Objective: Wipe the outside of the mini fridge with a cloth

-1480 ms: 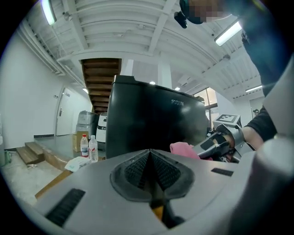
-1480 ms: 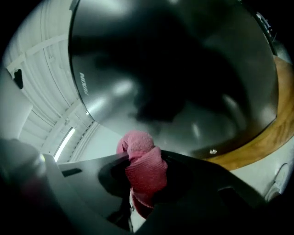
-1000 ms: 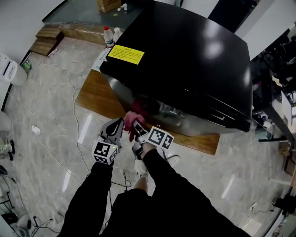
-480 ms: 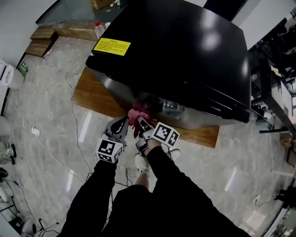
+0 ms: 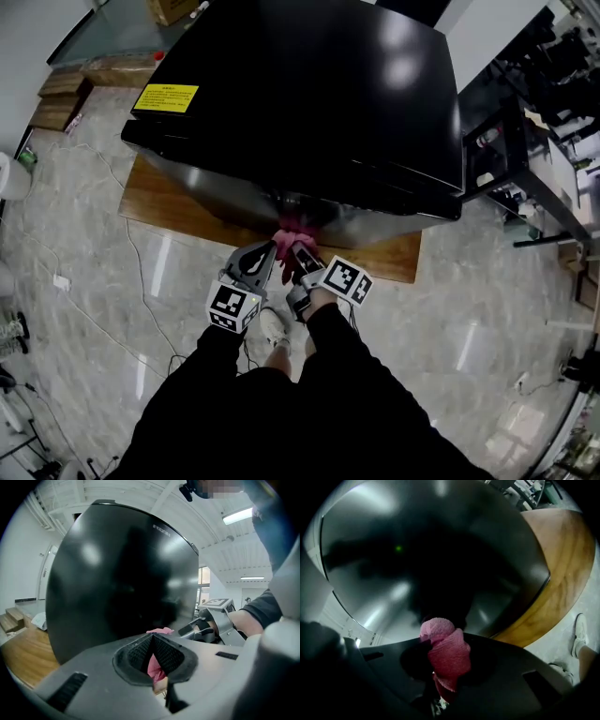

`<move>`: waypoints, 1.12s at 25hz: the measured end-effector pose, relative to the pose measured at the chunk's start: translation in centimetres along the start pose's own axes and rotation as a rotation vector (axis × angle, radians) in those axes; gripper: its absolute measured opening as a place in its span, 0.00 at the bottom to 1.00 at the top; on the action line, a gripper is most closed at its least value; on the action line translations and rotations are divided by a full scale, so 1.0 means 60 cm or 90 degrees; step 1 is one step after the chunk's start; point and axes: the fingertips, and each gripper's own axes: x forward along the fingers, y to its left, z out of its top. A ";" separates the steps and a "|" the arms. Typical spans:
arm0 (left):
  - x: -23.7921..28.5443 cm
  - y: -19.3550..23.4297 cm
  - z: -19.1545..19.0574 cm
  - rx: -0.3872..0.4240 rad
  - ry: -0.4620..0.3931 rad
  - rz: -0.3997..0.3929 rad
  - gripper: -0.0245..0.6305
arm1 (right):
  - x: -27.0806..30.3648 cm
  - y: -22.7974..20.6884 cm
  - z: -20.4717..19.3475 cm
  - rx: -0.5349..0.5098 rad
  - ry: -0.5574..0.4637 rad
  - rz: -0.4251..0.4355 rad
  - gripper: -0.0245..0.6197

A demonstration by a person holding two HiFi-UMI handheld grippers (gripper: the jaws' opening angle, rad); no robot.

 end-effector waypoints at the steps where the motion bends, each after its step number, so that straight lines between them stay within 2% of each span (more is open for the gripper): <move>1: 0.013 -0.018 -0.002 0.001 0.003 -0.011 0.05 | -0.016 -0.014 0.013 0.006 -0.011 -0.006 0.17; 5: 0.069 -0.093 -0.005 0.007 0.010 -0.052 0.05 | -0.085 -0.073 0.073 0.031 -0.052 -0.034 0.17; 13: 0.130 -0.156 -0.005 0.013 0.014 -0.124 0.05 | -0.152 -0.135 0.133 0.036 -0.120 -0.080 0.16; 19: 0.157 -0.205 -0.002 0.023 0.019 -0.166 0.05 | -0.217 -0.166 0.184 0.029 -0.163 -0.090 0.16; 22: 0.149 -0.223 0.014 0.006 0.017 -0.176 0.05 | -0.259 -0.146 0.204 -0.037 -0.174 -0.097 0.16; 25: 0.118 -0.249 0.046 -0.018 0.009 -0.182 0.05 | -0.303 -0.098 0.215 -0.149 -0.176 -0.096 0.16; 28: 0.084 -0.293 0.099 0.004 -0.008 -0.208 0.05 | -0.362 -0.036 0.226 -0.266 -0.196 -0.089 0.16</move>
